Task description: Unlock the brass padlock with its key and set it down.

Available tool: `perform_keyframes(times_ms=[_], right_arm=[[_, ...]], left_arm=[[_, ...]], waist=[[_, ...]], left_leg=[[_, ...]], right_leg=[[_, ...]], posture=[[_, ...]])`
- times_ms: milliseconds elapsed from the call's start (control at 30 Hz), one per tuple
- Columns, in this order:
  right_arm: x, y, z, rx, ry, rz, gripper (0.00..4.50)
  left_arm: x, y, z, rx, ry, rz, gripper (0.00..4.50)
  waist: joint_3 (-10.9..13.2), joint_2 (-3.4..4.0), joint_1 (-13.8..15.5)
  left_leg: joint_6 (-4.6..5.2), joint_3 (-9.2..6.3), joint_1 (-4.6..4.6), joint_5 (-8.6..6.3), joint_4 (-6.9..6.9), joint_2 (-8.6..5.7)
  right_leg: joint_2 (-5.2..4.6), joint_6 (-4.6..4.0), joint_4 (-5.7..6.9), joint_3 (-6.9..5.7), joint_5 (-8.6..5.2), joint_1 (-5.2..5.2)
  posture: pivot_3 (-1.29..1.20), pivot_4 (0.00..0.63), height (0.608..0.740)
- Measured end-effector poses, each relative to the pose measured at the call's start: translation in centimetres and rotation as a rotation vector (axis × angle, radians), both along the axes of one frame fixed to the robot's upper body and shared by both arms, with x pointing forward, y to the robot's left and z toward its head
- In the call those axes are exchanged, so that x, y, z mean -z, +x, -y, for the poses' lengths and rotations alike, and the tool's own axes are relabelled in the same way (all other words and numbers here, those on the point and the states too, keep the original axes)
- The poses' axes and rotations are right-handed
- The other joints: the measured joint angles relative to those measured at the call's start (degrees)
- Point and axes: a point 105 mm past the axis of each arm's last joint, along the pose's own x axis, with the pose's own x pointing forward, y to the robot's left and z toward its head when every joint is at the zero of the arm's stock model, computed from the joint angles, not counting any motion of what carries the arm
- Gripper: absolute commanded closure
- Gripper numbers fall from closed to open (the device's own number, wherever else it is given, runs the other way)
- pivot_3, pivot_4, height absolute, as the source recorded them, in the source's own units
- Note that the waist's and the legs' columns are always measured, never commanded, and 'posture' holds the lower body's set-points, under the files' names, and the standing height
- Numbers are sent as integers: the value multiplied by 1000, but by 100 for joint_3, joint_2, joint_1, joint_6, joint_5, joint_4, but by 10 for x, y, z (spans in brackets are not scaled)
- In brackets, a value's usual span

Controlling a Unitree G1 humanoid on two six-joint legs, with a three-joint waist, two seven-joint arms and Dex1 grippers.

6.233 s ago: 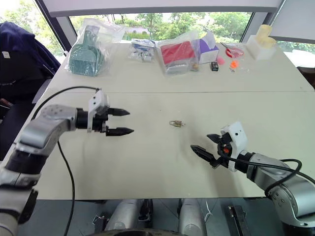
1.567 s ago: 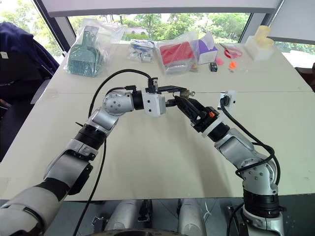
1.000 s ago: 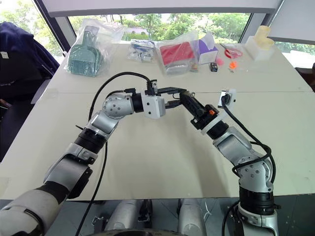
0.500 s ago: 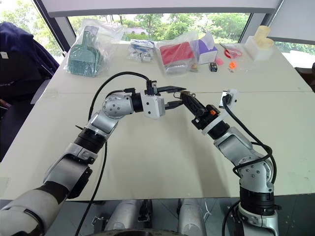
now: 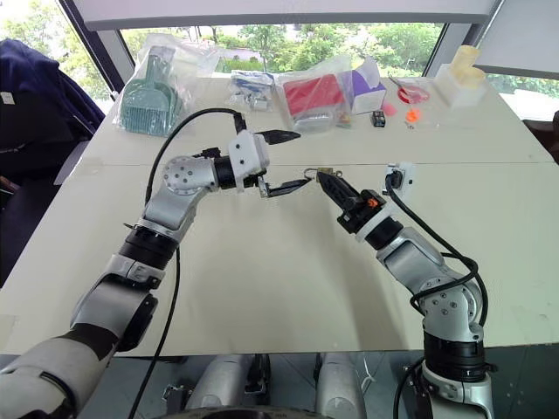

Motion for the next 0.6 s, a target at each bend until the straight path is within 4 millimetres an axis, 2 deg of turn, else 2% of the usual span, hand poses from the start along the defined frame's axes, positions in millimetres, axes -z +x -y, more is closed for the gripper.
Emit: perform_keyframes(times_ms=[333, 467, 533, 600], right_arm=[[-1, 0, -1, -4, 4, 3, 4423], [-2, 0, -1, -4, 5, 7, 4423], [-1, 0, -1, -3, 5, 4, 4423], [-1, 0, -1, -1, 4, 2, 4423]], left_arm=[[4, 5, 8, -14, -23, -29, 207], [-1, 7, 10, -11, -31, -16, 207], [0, 4, 9, 8, -10, -24, 207], [10, -6, 1, 62, 66, -65, 207]], waist=[[0, 0, 4], [0, 0, -7], [0, 0, -11], [-1, 1, -35]], left_leg=[[0, -2, 2, 0, 0, -1], [1, -2, 3, -1, 0, -1], [0, -2, 3, 0, 0, 0], [-4, 0, 5, 2, -2, 1]], right_leg=[[0, 0, -3, 0, 0, 4], [0, 0, -3, 0, 0, 4], [1, 0, -2, 0, 0, 3], [1, -1, 0, 0, 0, 3]], posture=[[0, 150, 735], [0, 150, 735], [0, 150, 735], [0, 150, 735]])
